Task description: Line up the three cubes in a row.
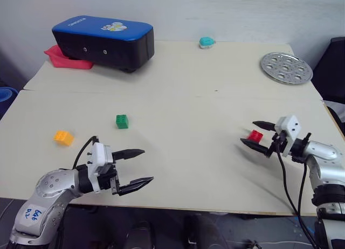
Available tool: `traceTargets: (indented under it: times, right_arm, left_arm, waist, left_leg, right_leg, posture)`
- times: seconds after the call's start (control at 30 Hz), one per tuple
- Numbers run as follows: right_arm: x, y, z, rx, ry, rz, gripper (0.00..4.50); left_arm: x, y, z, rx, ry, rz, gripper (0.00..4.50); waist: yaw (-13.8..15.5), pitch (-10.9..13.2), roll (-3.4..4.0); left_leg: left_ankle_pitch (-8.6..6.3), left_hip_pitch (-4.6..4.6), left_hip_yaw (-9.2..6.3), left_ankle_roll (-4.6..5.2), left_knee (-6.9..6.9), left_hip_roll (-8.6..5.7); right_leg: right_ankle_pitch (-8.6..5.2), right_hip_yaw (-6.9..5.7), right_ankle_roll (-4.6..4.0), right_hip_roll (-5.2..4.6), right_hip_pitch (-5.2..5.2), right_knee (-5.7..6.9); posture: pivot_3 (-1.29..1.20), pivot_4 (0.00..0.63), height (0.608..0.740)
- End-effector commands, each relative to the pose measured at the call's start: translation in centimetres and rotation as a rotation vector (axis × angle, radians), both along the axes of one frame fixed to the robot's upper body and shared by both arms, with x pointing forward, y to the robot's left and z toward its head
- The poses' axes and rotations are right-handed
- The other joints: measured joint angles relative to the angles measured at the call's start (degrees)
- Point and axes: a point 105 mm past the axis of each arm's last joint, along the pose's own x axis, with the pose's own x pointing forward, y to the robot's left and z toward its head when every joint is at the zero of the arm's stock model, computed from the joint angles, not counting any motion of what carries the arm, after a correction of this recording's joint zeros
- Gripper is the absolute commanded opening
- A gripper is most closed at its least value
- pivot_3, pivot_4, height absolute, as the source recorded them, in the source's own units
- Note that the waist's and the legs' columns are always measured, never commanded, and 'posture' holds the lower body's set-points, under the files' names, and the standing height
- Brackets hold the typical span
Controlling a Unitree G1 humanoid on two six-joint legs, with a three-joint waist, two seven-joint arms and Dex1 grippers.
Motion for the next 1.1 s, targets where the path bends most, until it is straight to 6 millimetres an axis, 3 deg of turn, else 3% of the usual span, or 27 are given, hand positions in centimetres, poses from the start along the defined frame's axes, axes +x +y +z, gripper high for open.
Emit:
traceTargets:
  times: [0.03, 0.3, 0.4, 0.5, 0.53, 0.67, 0.8, 1.1]
  right_arm:
    - [0.3, -0.4, 0.2, 0.001, 0.004, -0.002, 4.11]
    - [-0.8, 1.7, 0.8, 0.036, -0.016, 0.128, 1.49]
    - [-1.4, 3.4, 1.2, -0.029, -0.058, 0.221, 1.53]
    - [-3.6, 13.3, 2.6, -0.056, -0.025, 0.552, 1.53]
    - [-4.2, 15.1, 2.7, -0.063, -0.008, 0.596, 1.53]
    - [-5.4, 18.8, 1.1, -0.137, 0.014, 0.678, 1.53]
    - [-5.9, 20.3, -0.4, -0.159, 0.034, 0.718, 1.53]
    - [-5.1, 19.7, -1.6, -0.146, 0.085, 0.644, 1.53]
  left_arm:
    - [-0.4, -0.2, 0.7, 0.015, -0.037, -0.003, 4.5]
    - [-0.1, 0.3, 1.0, 0.03, -0.051, 0.023, 4.5]
    - [-0.1, 0.5, 1.0, 0.035, -0.05, 0.028, 4.5]
    - [-0.2, 1.0, 0.6, 0.044, -0.031, 0.04, 4.5]
    - [-0.2, 1.1, 0.5, 0.044, -0.027, 0.043, 4.5]
    - [-0.5, 1.3, -0.2, 0.053, -0.003, 0.045, 4.5]
    - [-0.8, 1.4, -0.3, 0.057, 0.003, 0.049, 4.5]
    - [-1.1, 1.8, -0.6, 0.059, 0.003, 0.083, 4.5]
  waist:
    - [0.02, 0.0, 0.0]
    - [0.14, 0.0, 0.0]
    - [0.08, 0.0, 0.01]
    - [-0.93, 0.04, 0.06]
    - [-1.54, 0.04, 0.05]
    - [-0.57, 0.04, 0.06]
    - [0.44, 0.04, 0.05]
    - [0.31, 0.03, 0.04]
  left_leg:
    - [0.0, 0.0, 0.0, 0.0, 0.0, 0.0]
    - [0.01, -0.01, -0.01, -0.02, -0.01, 0.01]
    - [0.01, -0.01, -0.03, -0.02, -0.04, 0.02]
    - [0.0, 0.0, -0.02, 0.0, -0.06, 0.03]
    - [-0.01, 0.0, -0.03, 0.01, -0.11, 0.08]
    - [0.03, -0.07, -0.28, -0.13, -0.2, 0.14]
    - [0.07, -0.67, -0.32, -0.07, 0.04, -0.06]
    - [-0.05, -0.84, -0.35, 0.19, 0.17, -0.06]
  right_leg:
    - [0.0, -0.01, 0.0, 0.0, 0.0, 0.0]
    - [0.0, -0.02, 0.0, -0.01, 0.0, 0.01]
    - [0.0, -0.04, 0.0, -0.01, 0.0, 0.01]
    - [0.0, -0.03, 0.0, -0.01, -0.01, 0.02]
    - [0.0, -0.03, -0.01, 0.01, -0.04, 0.06]
    - [-0.08, -0.2, -0.18, 0.07, -0.21, 0.16]
    - [-0.04, -0.3, -0.12, -0.19, -0.66, 0.14]
    - [0.0, -0.35, -0.07, -0.21, -0.77, 0.15]
  posture:
    - [0.0, 0.15, 0.74]
    - [0.0, 0.15, 0.74]
    - [0.0, 0.15, 0.74]
    - [0.0, 0.15, 0.74]
    - [0.0, 0.15, 0.74]
    - [0.0, 0.15, 0.74]
    - [0.0, 0.15, 0.74]
    - [0.0, 0.15, 0.74]
